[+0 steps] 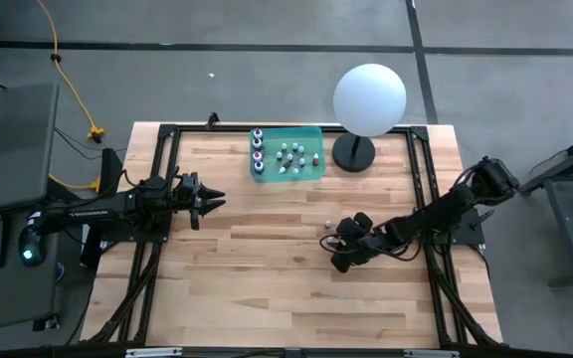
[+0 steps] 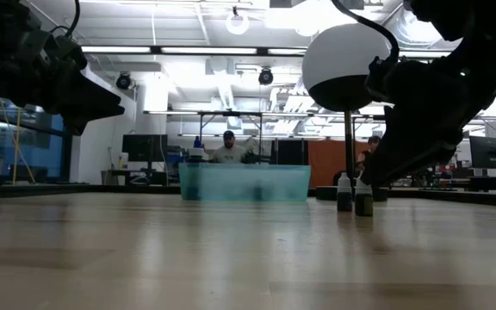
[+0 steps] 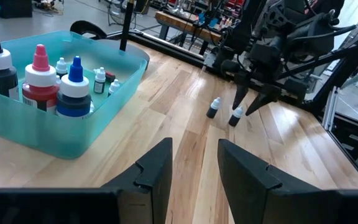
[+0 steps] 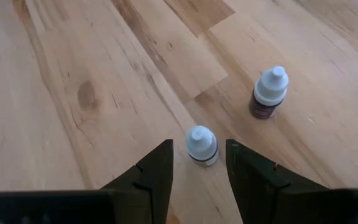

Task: Pick & Place food coloring
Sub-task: Put the small light green food coloring bottle into the green bin

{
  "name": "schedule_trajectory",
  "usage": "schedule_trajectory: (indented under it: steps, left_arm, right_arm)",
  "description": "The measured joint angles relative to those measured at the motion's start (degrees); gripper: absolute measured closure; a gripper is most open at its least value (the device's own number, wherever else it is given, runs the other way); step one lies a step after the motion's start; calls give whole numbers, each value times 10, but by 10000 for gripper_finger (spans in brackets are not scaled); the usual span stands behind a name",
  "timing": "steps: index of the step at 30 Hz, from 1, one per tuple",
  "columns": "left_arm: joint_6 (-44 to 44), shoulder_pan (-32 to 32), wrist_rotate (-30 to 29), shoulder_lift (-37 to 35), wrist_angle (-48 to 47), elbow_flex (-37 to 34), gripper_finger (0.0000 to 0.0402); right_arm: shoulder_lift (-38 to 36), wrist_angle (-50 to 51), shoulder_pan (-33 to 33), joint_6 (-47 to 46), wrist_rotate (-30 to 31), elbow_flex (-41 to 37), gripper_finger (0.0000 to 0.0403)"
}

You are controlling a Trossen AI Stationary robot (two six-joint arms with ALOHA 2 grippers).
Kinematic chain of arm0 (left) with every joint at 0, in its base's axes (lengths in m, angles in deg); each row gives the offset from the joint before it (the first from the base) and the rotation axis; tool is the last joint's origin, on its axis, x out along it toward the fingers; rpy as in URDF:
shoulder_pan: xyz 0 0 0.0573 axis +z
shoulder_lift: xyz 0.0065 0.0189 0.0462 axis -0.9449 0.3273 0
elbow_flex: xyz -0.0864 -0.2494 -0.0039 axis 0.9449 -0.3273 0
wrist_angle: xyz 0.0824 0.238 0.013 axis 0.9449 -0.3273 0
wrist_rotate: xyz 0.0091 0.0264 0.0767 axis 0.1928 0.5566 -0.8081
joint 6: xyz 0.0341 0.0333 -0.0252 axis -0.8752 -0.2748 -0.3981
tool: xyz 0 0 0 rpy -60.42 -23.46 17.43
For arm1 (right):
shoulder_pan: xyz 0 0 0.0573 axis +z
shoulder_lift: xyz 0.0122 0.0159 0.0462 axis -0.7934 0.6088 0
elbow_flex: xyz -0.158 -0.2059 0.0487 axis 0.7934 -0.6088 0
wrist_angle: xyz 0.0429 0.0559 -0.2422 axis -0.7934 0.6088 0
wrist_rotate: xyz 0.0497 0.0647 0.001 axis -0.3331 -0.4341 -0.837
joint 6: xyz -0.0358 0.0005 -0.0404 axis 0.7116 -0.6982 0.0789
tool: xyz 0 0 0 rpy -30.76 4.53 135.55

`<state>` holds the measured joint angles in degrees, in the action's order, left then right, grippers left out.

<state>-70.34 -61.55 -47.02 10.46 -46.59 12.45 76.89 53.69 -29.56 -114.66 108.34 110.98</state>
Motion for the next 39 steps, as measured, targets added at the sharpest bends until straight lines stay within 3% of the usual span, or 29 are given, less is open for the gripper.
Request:
schedule_trajectory:
  steps: [39]
  left_arm:
    - [0, 0, 0, 0, 0, 0, 275]
  right_arm:
    - [0, -9, -1, 0, -4, 0, 270]
